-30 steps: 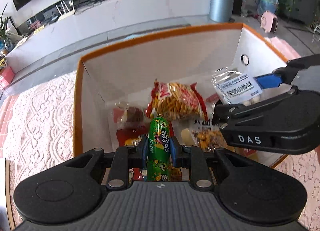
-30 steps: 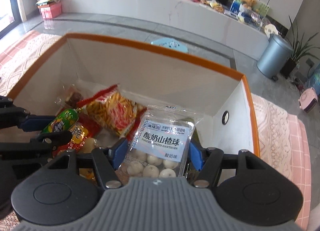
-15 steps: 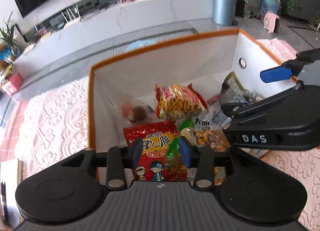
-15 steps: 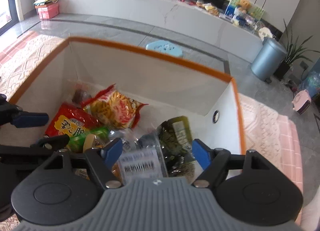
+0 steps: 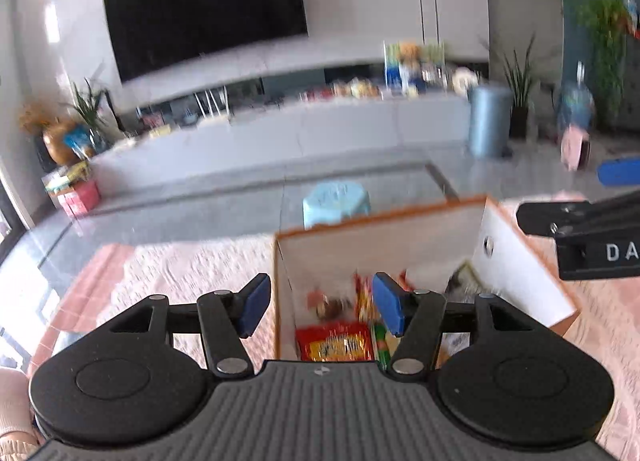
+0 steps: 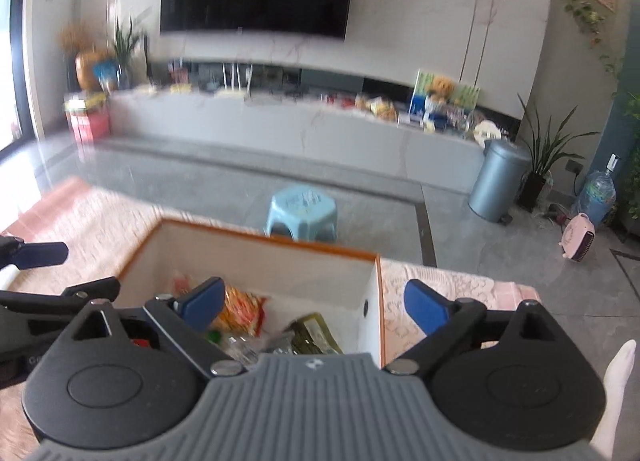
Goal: Organize snacks
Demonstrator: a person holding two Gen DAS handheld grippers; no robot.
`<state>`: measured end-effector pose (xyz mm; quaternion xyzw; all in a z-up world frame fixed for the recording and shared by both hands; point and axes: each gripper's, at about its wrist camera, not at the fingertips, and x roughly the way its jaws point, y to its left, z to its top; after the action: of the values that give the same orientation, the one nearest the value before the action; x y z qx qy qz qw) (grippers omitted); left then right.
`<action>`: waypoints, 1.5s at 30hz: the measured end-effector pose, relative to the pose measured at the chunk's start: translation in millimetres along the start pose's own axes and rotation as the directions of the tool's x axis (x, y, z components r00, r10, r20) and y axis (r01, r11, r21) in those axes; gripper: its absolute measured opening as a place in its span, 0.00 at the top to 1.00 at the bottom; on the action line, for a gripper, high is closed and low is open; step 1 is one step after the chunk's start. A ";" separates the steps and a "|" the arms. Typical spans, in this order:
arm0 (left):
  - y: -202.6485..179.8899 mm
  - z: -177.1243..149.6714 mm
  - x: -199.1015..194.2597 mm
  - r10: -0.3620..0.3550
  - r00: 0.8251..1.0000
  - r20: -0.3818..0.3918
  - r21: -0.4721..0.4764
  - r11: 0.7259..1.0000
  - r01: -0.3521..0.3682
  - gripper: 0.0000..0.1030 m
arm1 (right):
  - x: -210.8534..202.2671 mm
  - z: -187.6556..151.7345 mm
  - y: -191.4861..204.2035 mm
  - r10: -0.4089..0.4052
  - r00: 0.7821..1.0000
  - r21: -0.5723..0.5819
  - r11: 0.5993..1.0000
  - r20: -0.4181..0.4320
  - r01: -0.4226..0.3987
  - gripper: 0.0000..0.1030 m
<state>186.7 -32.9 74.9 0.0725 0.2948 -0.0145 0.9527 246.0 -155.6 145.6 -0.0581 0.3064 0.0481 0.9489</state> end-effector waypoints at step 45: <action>0.4 -111.5 -38.9 0.091 0.996 0.015 -0.013 0.996 -0.091 0.08 | -74.4 -156.4 49.8 -0.077 0.992 0.158 0.986 0.097 0.061 0.03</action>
<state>92.2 -16.7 6.0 0.0799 0.2836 0.0300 0.9551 89.5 -132.4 59.2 0.0078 0.2577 -0.0059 0.9662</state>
